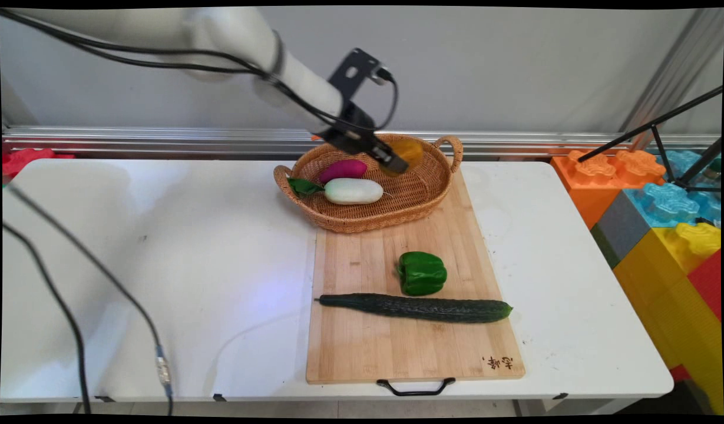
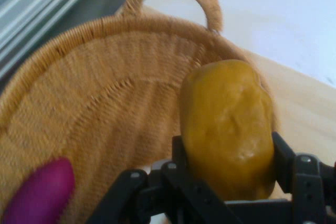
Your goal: Place the picked object on the cutting board
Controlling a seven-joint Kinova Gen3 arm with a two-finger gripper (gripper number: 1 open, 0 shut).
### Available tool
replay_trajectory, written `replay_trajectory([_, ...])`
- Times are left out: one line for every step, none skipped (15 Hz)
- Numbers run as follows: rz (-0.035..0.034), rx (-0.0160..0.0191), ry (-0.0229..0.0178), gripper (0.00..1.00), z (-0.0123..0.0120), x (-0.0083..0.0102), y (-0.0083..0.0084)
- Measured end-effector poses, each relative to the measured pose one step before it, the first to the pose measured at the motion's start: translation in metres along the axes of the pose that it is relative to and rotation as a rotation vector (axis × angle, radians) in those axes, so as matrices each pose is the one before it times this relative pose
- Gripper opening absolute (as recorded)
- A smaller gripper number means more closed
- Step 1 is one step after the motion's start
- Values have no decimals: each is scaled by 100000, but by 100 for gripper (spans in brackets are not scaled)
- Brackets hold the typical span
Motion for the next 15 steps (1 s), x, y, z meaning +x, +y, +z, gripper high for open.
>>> replay_trajectory([289,-1916,-1578,0,-1994,-861,316])
replay_trajectory([484,-1964,-1655,0,-1723,-917,373])
replay_trajectory([506,-1643,-1511,0,-1349,-835,366])
replay_trajectory([527,-1251,-1201,0,-972,-699,306])
replay_trajectory([528,-1145,-1231,0,-848,-676,297])
replay_trajectory([734,-1306,-1970,0,-1021,-1027,383])
replay_trajectory([646,-1156,-2262,0,-763,-1046,347])
replay_trajectory([515,-918,-2138,0,-458,-915,272])
replay_trajectory([410,-458,-1133,0,-231,-569,164])
replay_trajectory([729,-773,-1579,0,-214,-797,255])
replay_trajectory([1087,-637,-1218,0,-46,-842,244])
replay_trajectory([670,-282,-476,0,69,-415,137])
replay_trajectory([1000,-3,-272,0,200,-584,173])
replay_trajectory([1284,67,11,0,441,-536,232])
replay_trajectory([1144,113,188,0,508,-356,206])
